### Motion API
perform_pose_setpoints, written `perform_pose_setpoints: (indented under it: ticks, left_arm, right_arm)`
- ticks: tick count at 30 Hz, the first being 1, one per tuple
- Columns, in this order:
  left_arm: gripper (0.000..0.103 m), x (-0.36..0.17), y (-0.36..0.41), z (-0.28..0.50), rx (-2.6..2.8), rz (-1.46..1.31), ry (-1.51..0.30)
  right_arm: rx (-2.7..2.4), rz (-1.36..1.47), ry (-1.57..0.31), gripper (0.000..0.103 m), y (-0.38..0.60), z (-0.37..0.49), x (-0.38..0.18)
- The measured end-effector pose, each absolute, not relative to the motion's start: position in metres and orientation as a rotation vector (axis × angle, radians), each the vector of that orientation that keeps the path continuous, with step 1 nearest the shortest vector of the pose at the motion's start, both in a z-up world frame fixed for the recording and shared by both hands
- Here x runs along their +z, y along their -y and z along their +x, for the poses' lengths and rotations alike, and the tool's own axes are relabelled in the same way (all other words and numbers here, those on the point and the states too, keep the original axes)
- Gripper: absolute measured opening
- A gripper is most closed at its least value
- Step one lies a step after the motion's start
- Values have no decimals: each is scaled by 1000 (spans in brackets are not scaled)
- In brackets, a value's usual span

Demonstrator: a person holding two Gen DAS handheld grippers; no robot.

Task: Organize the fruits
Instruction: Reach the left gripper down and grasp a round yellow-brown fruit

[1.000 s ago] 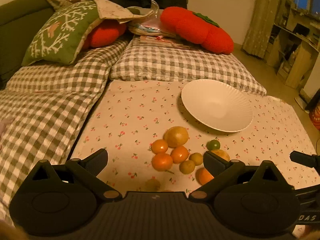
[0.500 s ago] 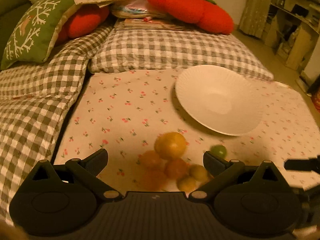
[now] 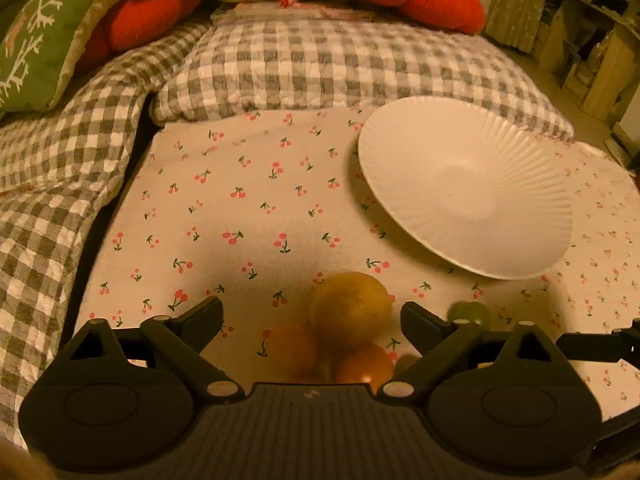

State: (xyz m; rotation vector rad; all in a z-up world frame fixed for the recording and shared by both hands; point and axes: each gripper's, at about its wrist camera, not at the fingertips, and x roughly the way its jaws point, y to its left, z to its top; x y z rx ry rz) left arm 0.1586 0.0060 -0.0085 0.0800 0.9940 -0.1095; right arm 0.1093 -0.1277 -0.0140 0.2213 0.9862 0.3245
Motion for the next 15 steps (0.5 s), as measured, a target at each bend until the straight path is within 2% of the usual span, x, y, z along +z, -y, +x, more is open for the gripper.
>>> perform_pose_setpoints:
  ticks: [4, 8, 11, 14, 15]
  left_arm:
    - [77, -14, -3, 165, -117, 79, -1008]
    - [69, -18, -2, 166, -142, 74, -1005]
    - [59, -20, 2, 168, -160, 73, -1007]
    - [45, -23, 5, 170, -181, 70, -1013]
    - [38, -23, 6, 170, -188, 65, -1014]
  right_arm:
    - [303, 216, -1017, 76, 123, 115, -24]
    - [303, 233, -1027, 71, 123, 117, -27]
    - [306, 239, -1028, 61, 122, 116, -27]
    - [319, 248, -1023, 49, 121, 117, -26]
    - [327, 252, -1022, 47, 121, 116, -26]
